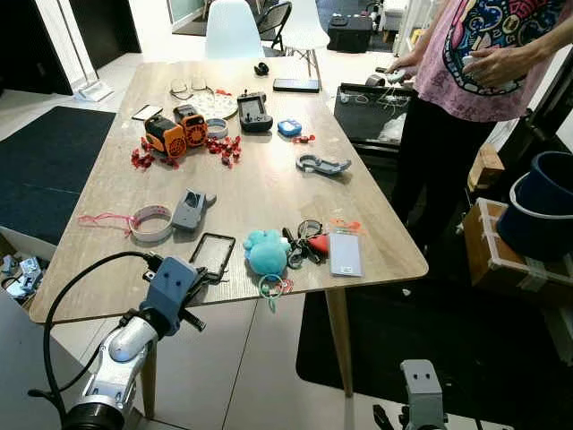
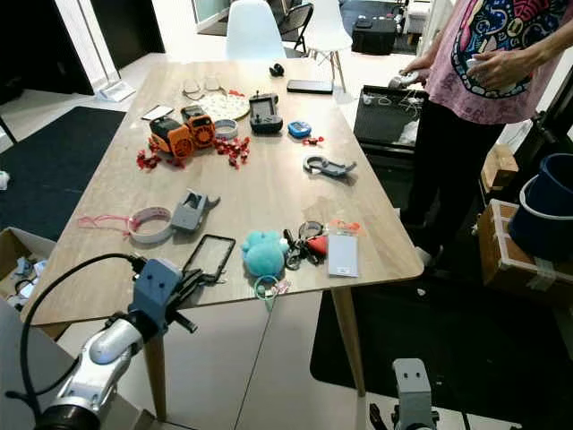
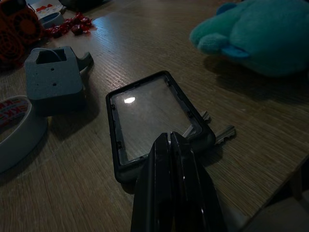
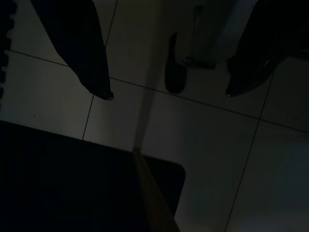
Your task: Hang keys on a hook
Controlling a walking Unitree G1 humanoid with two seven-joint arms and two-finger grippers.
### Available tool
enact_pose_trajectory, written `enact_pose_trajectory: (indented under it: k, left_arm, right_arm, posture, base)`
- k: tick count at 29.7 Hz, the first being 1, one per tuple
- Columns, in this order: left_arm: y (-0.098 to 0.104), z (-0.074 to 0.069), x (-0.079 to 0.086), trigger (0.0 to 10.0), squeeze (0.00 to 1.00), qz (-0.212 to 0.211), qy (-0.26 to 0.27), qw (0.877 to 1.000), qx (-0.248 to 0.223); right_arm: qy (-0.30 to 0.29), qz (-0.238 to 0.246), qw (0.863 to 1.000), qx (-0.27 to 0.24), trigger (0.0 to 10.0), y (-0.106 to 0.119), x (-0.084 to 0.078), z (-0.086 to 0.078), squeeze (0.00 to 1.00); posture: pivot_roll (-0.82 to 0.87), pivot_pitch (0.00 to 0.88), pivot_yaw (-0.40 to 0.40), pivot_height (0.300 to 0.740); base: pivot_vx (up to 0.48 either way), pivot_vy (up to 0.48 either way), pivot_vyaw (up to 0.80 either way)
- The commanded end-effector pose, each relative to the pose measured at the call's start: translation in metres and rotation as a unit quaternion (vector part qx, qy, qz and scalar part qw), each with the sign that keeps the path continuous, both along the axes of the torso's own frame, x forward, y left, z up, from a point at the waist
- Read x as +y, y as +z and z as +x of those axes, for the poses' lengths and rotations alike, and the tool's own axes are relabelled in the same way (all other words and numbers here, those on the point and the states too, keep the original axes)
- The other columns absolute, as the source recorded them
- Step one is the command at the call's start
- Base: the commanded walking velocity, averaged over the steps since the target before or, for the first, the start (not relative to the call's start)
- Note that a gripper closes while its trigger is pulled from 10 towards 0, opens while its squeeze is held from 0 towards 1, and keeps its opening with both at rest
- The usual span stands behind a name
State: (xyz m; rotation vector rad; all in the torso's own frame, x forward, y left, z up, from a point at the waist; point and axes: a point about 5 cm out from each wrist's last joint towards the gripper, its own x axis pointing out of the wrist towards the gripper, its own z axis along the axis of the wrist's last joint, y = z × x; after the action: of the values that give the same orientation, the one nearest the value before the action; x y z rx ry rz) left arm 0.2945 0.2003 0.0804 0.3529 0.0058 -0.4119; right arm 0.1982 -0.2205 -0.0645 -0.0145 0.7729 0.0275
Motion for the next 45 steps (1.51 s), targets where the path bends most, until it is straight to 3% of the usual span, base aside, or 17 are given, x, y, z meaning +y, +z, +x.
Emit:
enact_pose_trajectory:
  k: [1, 2, 3, 6, 10, 11, 16, 20, 23, 27, 31, 32, 33, 35, 43, 44, 45]
  left_arm:
    - [-0.001, -0.002, 0.009, 5.0, 0.0, 0.013, 0.003, 1.0, 0.006]
    - [-0.001, -0.002, 0.009, 5.0, 0.0, 0.013, 0.003, 1.0, 0.006]
    - [0.0, -0.002, 0.009, 0.0, 0.0, 0.007, 0.0, 1.0, 0.006]
    - [0.004, 0.0, 0.009, 0.0, 0.0, -0.015, 0.007, 1.0, 0.003]
    - [0.021, 0.009, 0.006, 0.0, 0.0, -0.104, 0.022, 0.994, 0.002]
    - [0.021, 0.009, 0.006, 0.0, 0.0, -0.104, 0.022, 0.994, 0.002]
    - [0.044, 0.015, -0.009, 0.0, 0.0, -0.195, -0.014, 0.981, -0.005]
    - [0.055, 0.018, -0.015, 0.0, 0.0, -0.228, -0.025, 0.973, -0.011]
    - [0.075, 0.023, -0.024, 0.0, 0.0, -0.286, -0.033, 0.957, -0.012]
    - [0.079, 0.023, -0.025, 0.0, 0.0, -0.293, -0.037, 0.955, -0.011]
    - [0.065, 0.021, -0.023, 0.0, 0.0, -0.199, -0.03, 0.979, -0.003]
    - [0.061, 0.02, -0.023, 9.6, 0.0, -0.177, -0.03, 0.984, -0.003]
    - [0.061, 0.02, -0.023, 9.6, 0.0, -0.177, -0.03, 0.984, -0.003]
    - [0.047, 0.014, -0.021, 10.0, 0.0, -0.131, -0.035, 0.991, -0.006]
    - [0.036, 0.006, -0.018, 10.0, 0.02, -0.091, -0.017, 0.996, -0.003]
    - [0.037, 0.006, -0.018, 10.0, 0.22, -0.093, -0.012, 0.996, -0.005]
    - [0.037, 0.007, -0.017, 10.0, 0.85, -0.095, -0.006, 0.995, -0.01]
  right_arm:
    - [-0.009, 0.004, 1.0, 0.008, 10.0, -0.003, 0.0, -0.004, 0.0]
    - [-0.009, 0.004, 1.0, 0.008, 10.0, -0.003, 0.0, -0.004, 0.0]
    - [-0.009, 0.004, 1.0, 0.008, 10.0, -0.003, 0.0, -0.004, 0.0]
    - [-0.01, 0.005, 1.0, 0.008, 10.0, -0.003, 0.001, -0.004, 0.0]
    - [-0.01, 0.005, 1.0, 0.008, 10.0, -0.003, 0.001, -0.004, 0.0]
    - [-0.01, 0.005, 1.0, 0.008, 10.0, -0.003, 0.001, -0.004, 0.0]
    - [-0.009, 0.004, 1.0, 0.008, 10.0, -0.003, 0.0, -0.004, 0.0]
    - [-0.01, 0.004, 1.0, 0.007, 10.0, -0.003, 0.0, -0.004, 0.0]
    - [-0.01, 0.004, 1.0, 0.007, 10.0, -0.003, 0.0, -0.004, 0.0]
    - [-0.01, 0.004, 1.0, 0.007, 10.0, -0.003, 0.0, -0.004, 0.0]
    - [-0.009, 0.004, 1.0, 0.007, 10.0, -0.003, 0.001, -0.004, 0.0]
    - [-0.009, 0.004, 1.0, 0.007, 10.0, -0.003, 0.001, -0.004, 0.0]
    - [-0.009, 0.004, 1.0, 0.007, 10.0, -0.003, 0.001, -0.004, 0.0]
    - [-0.009, 0.004, 1.0, 0.006, 10.0, -0.003, 0.001, -0.004, 0.0]
    - [-0.01, 0.003, 1.0, 0.007, 10.0, -0.003, -0.001, -0.005, 0.0]
    - [-0.01, 0.003, 1.0, 0.007, 10.0, -0.003, -0.001, -0.005, 0.0]
    - [-0.01, 0.003, 1.0, 0.008, 10.0, -0.003, -0.001, -0.005, 0.0]
  posture:
    - [0.02, 0.096, -0.003, 0.74]
    - [0.02, 0.096, -0.003, 0.74]
    - [0.02, 0.096, -0.002, 0.74]
    - [0.02, 0.096, -0.002, 0.74]
    - [0.03, 0.097, -0.005, 0.74]
    - [0.03, 0.097, -0.005, 0.74]
    - [0.03, 0.093, -0.003, 0.74]
    - [0.03, 0.093, -0.003, 0.74]
    - [0.02, 0.087, -0.001, 0.74]
    - [0.03, 0.086, -0.002, 0.74]
    - [0.02, 0.083, 0.0, 0.74]
    - [0.02, 0.083, 0.001, 0.74]
    - [0.02, 0.083, 0.001, 0.74]
    - [0.02, 0.084, 0.001, 0.74]
    - [0.02, 0.091, -0.002, 0.74]
    - [0.02, 0.093, -0.003, 0.74]
    - [0.02, 0.095, -0.003, 0.74]
  base:
    - [0.0, 0.0, 0.0]
    - [0.0, 0.0, 0.0]
    - [0.0, 0.0, 0.0]
    - [0.0, 0.0, 0.0]
    - [0.0, 0.0, 0.0]
    - [0.0, 0.0, 0.0]
    - [0.0, 0.0, 0.0]
    - [0.0, 0.0, 0.0]
    - [0.0, 0.0, 0.0]
    - [0.0, 0.0, 0.0]
    - [0.0, 0.0, 0.0]
    - [0.0, 0.0, 0.0]
    - [0.0, 0.0, 0.0]
    - [0.0, 0.0, 0.0]
    - [0.0, 0.0, 0.0]
    - [0.0, 0.0, 0.0]
    - [0.0, 0.0, 0.0]
